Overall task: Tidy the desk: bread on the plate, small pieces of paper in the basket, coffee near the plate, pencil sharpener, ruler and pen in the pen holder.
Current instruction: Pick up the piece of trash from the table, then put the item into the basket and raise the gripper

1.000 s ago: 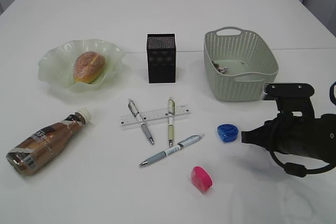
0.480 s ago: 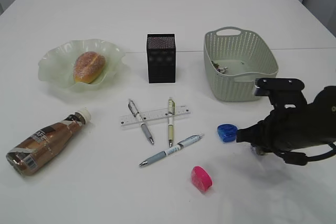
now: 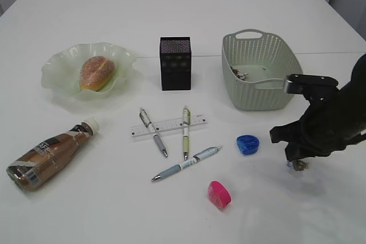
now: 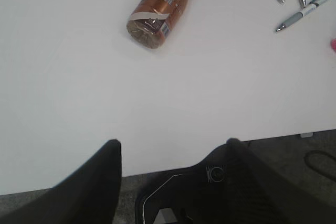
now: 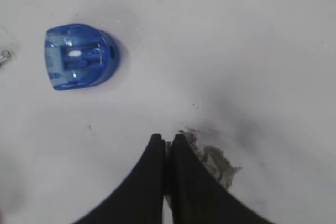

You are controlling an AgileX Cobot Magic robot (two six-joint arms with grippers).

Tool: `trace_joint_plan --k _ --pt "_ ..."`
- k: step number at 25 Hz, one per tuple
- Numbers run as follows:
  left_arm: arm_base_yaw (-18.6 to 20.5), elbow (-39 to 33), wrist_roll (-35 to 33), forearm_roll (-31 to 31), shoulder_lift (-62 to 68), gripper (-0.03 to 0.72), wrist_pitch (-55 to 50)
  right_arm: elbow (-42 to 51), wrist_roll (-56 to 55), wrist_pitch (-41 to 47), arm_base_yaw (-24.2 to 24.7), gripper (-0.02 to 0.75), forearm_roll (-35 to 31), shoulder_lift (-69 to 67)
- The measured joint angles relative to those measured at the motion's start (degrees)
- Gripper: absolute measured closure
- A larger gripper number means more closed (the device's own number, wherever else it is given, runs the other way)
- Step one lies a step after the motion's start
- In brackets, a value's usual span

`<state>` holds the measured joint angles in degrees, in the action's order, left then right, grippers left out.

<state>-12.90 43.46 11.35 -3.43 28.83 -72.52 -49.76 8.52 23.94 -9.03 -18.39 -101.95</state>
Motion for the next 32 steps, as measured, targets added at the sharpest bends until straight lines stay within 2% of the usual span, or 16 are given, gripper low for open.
trace_joint_plan --k 7,15,19,26,32 --pt "0.00 0.00 0.00 0.00 0.00 0.244 0.00 -6.51 -1.99 12.58 0.94 0.725 4.44 0.00" --pt "0.00 0.00 0.00 -0.04 0.00 0.244 0.00 -18.32 -8.02 29.20 0.94 0.725 13.87 0.00" --pt "0.00 0.00 0.00 -0.04 0.00 0.244 0.00 -24.23 -8.52 35.22 0.94 0.725 15.59 0.00" --pt "0.00 0.00 0.00 -0.04 0.00 0.244 0.00 -36.56 -8.94 37.22 0.94 0.725 17.18 -0.12" --pt "0.00 0.00 0.00 0.07 0.00 0.244 0.00 -44.67 -10.45 31.55 0.94 0.725 20.12 -0.66"
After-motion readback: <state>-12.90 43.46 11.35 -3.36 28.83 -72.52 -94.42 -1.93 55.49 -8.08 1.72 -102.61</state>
